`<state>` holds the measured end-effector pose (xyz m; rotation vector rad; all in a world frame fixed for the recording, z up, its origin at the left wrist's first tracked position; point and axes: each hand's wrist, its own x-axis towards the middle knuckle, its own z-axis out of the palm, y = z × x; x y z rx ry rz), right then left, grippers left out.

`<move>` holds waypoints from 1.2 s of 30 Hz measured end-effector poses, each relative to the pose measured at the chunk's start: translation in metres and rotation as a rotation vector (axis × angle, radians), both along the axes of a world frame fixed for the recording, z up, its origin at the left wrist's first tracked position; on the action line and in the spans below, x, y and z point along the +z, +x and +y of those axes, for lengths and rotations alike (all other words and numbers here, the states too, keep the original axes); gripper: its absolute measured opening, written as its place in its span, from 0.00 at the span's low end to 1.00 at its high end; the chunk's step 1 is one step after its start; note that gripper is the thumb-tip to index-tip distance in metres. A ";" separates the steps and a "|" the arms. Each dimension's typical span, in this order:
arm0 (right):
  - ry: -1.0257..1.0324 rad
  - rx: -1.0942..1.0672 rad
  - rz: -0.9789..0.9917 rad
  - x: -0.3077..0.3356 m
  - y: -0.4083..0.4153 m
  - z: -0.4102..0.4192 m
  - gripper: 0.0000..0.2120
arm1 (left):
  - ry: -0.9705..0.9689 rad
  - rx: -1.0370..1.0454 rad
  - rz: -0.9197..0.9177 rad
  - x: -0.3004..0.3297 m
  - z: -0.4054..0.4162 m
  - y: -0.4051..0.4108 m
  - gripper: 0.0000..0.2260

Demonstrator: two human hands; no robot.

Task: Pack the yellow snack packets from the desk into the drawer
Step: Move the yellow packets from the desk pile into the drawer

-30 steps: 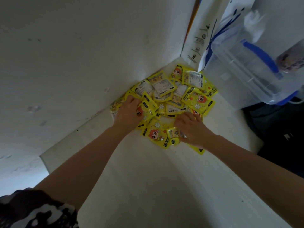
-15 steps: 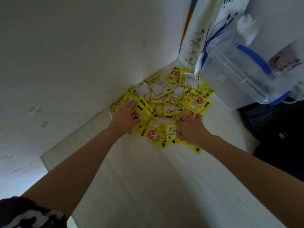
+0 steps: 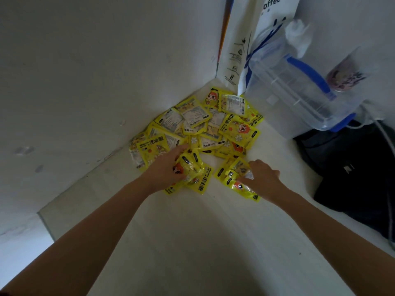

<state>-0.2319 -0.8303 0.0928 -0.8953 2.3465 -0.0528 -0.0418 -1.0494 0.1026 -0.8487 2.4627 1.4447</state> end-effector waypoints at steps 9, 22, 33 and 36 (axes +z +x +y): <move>-0.030 -0.003 0.031 -0.008 0.016 -0.004 0.30 | -0.316 -0.258 -0.229 -0.015 0.016 -0.030 0.24; -0.034 0.030 0.020 0.001 0.019 -0.019 0.25 | -0.510 -0.317 -0.287 -0.011 0.024 -0.047 0.19; -0.073 -0.108 -0.084 0.004 0.019 -0.004 0.23 | -0.483 -0.173 -0.234 -0.012 0.030 -0.040 0.13; -0.143 -0.241 -0.169 0.007 0.017 -0.001 0.18 | -0.367 -0.026 -0.229 -0.012 0.029 -0.034 0.11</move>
